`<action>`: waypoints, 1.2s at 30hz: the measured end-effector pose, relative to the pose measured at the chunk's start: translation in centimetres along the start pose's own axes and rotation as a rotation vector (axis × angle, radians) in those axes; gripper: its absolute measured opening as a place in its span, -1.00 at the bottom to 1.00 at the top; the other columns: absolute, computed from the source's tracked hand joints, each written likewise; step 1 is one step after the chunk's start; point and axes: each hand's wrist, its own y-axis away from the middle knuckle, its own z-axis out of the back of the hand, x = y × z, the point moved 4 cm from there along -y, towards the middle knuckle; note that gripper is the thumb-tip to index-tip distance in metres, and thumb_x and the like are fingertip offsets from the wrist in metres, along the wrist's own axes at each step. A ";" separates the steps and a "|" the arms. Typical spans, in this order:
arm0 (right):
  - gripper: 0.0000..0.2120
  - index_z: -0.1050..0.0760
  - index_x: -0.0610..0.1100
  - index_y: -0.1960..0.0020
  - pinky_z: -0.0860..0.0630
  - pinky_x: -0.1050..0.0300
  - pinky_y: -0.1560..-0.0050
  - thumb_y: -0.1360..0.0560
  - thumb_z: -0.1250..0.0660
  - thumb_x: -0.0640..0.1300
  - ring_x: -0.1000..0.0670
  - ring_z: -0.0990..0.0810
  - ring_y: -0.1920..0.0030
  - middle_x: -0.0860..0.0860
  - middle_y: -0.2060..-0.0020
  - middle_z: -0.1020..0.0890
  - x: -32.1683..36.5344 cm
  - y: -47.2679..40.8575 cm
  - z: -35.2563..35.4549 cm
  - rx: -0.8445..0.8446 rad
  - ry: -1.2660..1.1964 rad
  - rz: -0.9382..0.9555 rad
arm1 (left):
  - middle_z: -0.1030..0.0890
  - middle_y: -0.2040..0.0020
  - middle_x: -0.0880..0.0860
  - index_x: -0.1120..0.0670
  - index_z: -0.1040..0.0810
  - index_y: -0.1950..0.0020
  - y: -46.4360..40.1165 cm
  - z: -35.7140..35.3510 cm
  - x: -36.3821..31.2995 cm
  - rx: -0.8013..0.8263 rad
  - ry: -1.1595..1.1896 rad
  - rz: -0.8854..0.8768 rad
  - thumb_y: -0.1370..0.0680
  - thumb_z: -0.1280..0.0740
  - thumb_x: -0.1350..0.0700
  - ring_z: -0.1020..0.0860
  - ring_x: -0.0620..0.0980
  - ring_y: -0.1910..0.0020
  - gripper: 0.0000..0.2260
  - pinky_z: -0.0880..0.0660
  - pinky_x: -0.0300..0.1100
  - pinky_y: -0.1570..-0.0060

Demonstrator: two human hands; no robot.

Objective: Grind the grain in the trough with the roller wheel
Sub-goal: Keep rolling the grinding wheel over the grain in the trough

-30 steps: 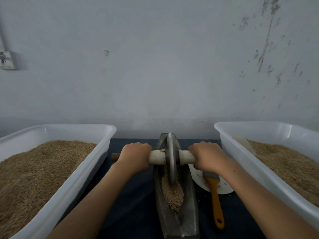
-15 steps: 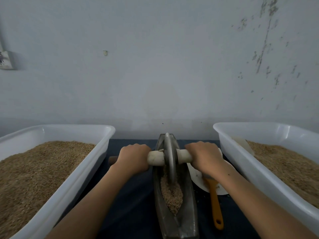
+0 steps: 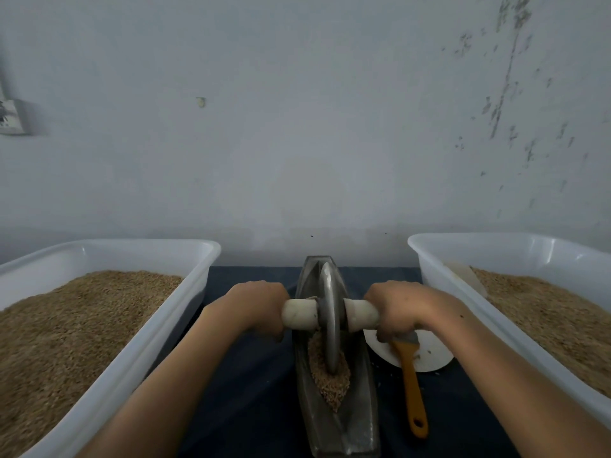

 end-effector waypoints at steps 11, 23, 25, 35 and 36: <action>-0.84 -0.45 -0.02 -0.11 -0.32 0.11 0.14 -0.53 -0.26 -0.16 -0.08 -0.56 -0.01 -0.02 -0.02 -0.60 0.3 -1.0 -0.1 -0.403 0.076 -0.036 | -0.58 -0.03 0.00 -0.02 -0.47 -0.12 -0.6 0.0 -0.2 -0.410 -0.090 0.054 -0.50 -0.31 0.01 -0.55 0.02 -0.01 -0.79 -0.36 -0.14 0.12; -0.75 -0.54 -0.11 -0.12 -0.38 0.15 0.23 -0.44 -0.37 -0.16 -0.03 -0.58 0.11 -0.05 0.06 -0.62 0.7 -0.4 0.2 -0.156 0.132 -0.012 | -0.61 0.10 -0.01 0.00 -0.53 -0.08 -0.2 -0.3 0.4 0.000 0.042 0.022 -0.40 -0.44 0.05 -0.57 -0.02 0.11 -0.73 -0.44 -0.17 0.15; -0.77 -0.51 -0.07 -0.12 -0.34 0.12 0.19 -0.47 -0.33 -0.18 -0.05 -0.58 0.06 -0.04 0.03 -0.61 0.7 -0.9 0.2 -0.292 0.143 -0.028 | -0.59 0.03 -0.01 -0.01 -0.51 -0.12 -0.5 -0.1 0.3 -0.166 -0.017 0.054 -0.44 -0.40 0.03 -0.55 0.00 0.05 -0.73 -0.39 -0.15 0.14; -0.80 -0.47 -0.06 -0.10 -0.32 0.12 0.19 -0.48 -0.32 -0.17 -0.05 -0.55 0.09 -0.02 0.02 -0.60 0.3 -1.3 -0.1 -0.325 0.098 0.010 | -0.59 -0.04 0.02 0.02 -0.49 -0.18 -0.9 -0.1 0.2 -0.231 -0.082 0.055 -0.48 -0.35 0.02 -0.55 0.01 -0.01 -0.71 -0.38 -0.16 0.11; -0.79 -0.48 -0.07 -0.10 -0.32 0.13 0.22 -0.46 -0.34 -0.16 -0.03 -0.53 0.13 -0.02 0.04 -0.60 0.3 -1.2 0.0 -0.266 0.096 0.029 | -0.59 -0.05 0.02 0.03 -0.49 -0.18 -0.8 -0.1 0.3 -0.155 -0.065 0.052 -0.46 -0.38 0.01 -0.56 0.01 -0.01 -0.68 -0.41 -0.16 0.10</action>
